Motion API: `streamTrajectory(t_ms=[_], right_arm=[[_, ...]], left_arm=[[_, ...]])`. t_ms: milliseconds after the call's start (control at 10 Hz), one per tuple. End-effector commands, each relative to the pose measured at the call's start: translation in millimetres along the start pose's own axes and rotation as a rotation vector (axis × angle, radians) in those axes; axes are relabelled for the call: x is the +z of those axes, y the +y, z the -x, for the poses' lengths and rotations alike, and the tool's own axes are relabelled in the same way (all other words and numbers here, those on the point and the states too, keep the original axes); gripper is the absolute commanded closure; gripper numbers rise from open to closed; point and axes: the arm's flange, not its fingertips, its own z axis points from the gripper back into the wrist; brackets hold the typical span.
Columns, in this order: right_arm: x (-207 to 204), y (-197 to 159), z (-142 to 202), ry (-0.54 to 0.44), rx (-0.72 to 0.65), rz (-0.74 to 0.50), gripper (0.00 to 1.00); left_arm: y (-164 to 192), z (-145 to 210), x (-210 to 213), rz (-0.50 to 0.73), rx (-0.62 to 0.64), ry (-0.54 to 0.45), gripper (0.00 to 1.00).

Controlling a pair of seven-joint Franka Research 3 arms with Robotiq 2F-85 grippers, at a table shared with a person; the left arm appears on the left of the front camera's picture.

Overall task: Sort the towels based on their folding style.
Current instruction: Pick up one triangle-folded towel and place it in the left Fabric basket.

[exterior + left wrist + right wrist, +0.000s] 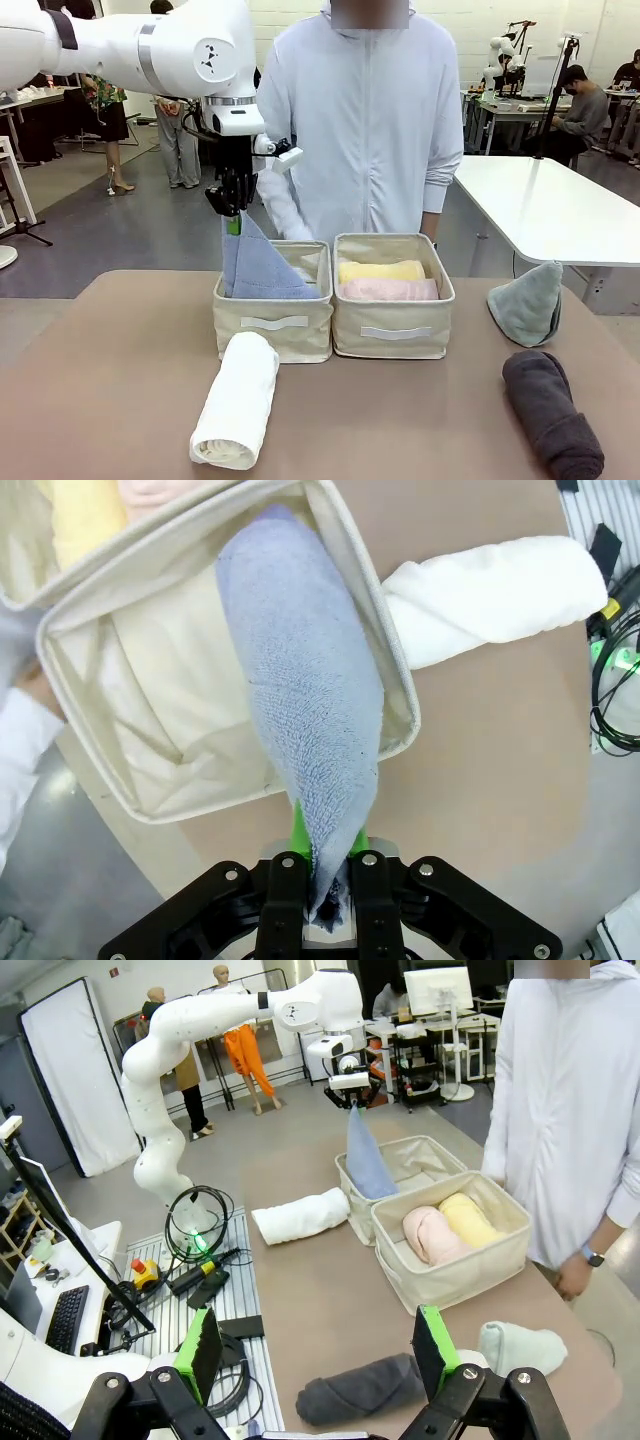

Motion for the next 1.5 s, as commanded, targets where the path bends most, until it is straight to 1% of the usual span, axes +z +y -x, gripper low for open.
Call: streamTrajectory(t_ms=[0,300,600,800,900,1000,1100,1200,1400], right_arm=[[2,0,2,0.002,0.013,-0.007,0.00],[2,0,2,0.002,0.013,-0.007,0.00],[2,0,2,0.002,0.013,-0.007,0.00],[2,0,2,0.002,0.013,-0.007,0.00],[2,0,2,0.002,0.013,-0.007,0.00],[2,0,2,0.002,0.013,-0.007,0.00],[2,0,2,0.002,0.013,-0.007,0.00],[2,0,2,0.002,0.013,-0.007,0.00],[2,0,2,0.002,0.013,-0.007,0.00]], left_arm=[[-11,-4,-14,0.029,0.006,0.029,0.86],[-17,-10,-46,0.103,-0.020,0.024,0.86],[-11,-10,-65,0.113,-0.038,0.005,0.86],[-7,-11,-70,0.115,-0.045,0.003,0.86],[-6,-12,-69,0.125,-0.045,-0.004,0.78],[-6,-14,-66,0.111,-0.069,-0.015,0.28],[-6,-15,-64,0.107,-0.079,-0.009,0.19],[-6,-15,-63,0.104,-0.077,0.002,0.00],[-5,-14,-60,0.097,-0.077,0.001,0.00]])
